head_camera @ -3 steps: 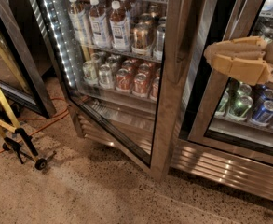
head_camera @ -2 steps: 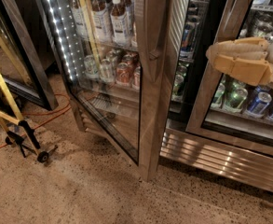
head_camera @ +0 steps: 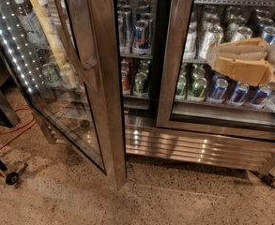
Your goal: Open left fridge door
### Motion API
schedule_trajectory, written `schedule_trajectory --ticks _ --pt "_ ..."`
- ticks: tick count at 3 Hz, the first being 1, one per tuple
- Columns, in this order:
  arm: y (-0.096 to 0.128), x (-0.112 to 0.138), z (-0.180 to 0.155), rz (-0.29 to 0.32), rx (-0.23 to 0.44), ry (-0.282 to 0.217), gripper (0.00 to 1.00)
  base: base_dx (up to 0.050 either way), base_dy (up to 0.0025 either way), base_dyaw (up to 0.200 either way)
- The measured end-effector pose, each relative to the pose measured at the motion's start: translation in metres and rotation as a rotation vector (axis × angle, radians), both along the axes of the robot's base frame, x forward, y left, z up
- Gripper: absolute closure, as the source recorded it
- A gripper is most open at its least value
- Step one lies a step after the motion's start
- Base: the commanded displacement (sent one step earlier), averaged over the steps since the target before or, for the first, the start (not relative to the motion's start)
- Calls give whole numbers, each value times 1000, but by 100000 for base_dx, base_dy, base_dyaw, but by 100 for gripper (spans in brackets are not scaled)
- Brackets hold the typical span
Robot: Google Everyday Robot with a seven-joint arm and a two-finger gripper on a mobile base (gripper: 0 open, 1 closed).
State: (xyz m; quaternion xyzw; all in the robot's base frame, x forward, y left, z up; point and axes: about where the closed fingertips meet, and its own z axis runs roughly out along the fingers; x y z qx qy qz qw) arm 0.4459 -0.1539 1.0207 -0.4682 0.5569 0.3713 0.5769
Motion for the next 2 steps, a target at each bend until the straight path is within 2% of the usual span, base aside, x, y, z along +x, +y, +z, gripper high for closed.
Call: schedule_trajectory --ticks 1,2 --pt "0 0 0 0 0 0 82 0 0 0" --pt "0 0 0 0 0 0 58 0 0 0"
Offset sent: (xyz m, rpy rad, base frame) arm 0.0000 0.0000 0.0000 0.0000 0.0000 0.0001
